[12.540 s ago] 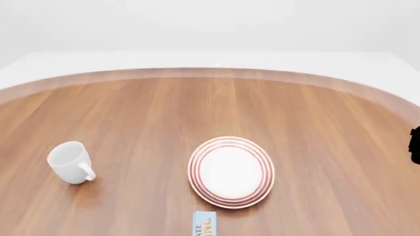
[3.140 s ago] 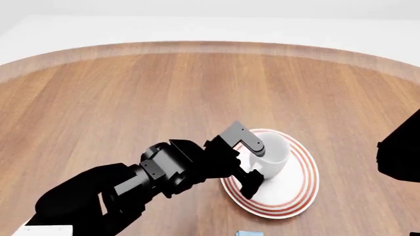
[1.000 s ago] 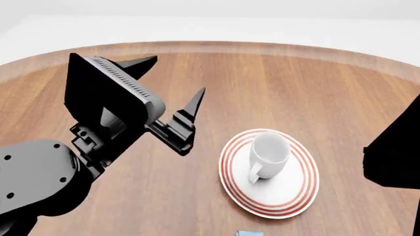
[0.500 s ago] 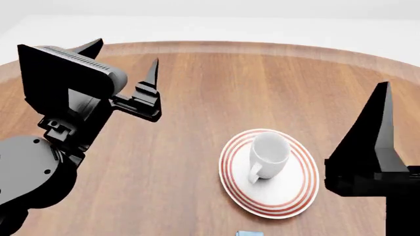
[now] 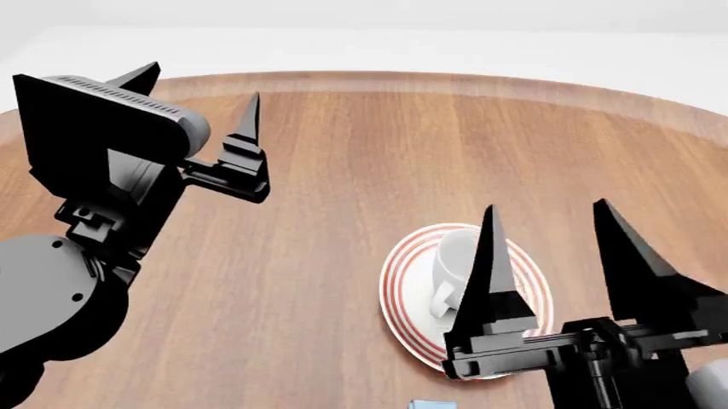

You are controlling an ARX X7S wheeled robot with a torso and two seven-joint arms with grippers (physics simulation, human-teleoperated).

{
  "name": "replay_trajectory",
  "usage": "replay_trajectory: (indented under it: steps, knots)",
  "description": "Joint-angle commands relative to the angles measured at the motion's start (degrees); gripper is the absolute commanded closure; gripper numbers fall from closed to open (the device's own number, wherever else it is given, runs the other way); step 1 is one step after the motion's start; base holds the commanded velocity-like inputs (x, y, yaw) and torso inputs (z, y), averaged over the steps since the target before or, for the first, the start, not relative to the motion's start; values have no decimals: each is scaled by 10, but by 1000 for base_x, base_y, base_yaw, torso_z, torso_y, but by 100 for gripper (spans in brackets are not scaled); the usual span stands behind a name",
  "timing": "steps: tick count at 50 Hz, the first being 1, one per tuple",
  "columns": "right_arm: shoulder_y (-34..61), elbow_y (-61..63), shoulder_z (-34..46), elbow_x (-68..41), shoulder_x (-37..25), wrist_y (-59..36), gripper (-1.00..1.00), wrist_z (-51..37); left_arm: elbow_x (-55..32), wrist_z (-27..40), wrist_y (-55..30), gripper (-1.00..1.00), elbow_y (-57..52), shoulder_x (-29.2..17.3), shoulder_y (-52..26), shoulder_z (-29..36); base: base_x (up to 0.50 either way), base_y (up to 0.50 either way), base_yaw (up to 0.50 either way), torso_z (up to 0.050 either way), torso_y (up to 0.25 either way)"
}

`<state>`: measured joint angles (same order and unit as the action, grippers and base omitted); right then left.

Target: Pick up the white mug and put it on the plate, and put the chocolate pudding to the right of the plate.

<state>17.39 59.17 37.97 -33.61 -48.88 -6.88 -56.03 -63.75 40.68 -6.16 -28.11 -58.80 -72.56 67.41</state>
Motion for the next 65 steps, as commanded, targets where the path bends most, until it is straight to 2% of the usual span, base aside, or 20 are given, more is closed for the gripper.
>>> replay_trajectory:
  steps: [1,7,9,13,16,23,32,45,56,65]
  knots:
    - [254,8,338,-54,-114,57,-100,-215,8,-12,-14,-100,-3,13,0,-11,0,0,0,0,0]
    - [515,8,640,-110,-108,164,-100,-336,7,-14,-16,-100,-4,15,1,-10,0,0,0,0,0]
    - [549,8,673,-131,-111,193,-100,-339,5,-14,-14,-100,-4,14,2,-10,0,0,0,0,0]
    - [548,8,649,-179,-114,186,-100,-339,5,-16,-15,-100,-1,17,4,-9,0,0,0,0,0]
    - [485,8,554,-248,-112,136,-100,-340,5,-17,-15,-100,-1,18,5,-9,0,0,0,0,0]
    - [474,8,500,-322,-89,104,-100,-340,2,-18,-16,-100,0,19,5,-10,0,0,0,0,0]
    - [552,8,602,-348,-49,141,-100,-340,-4,-20,-15,-100,-1,18,7,-12,0,0,0,0,0]
    - [635,8,751,-373,-25,230,-100,-340,-6,-19,-20,-100,-2,23,5,-12,0,0,0,0,0]
    - [640,8,775,-383,-23,234,-100,-340,-10,-20,-23,-100,-7,24,4,-14,0,0,0,0,0]
    - [588,8,761,-373,-14,205,-100,-340,-15,-22,-18,-100,-8,19,9,-17,0,0,0,0,0]
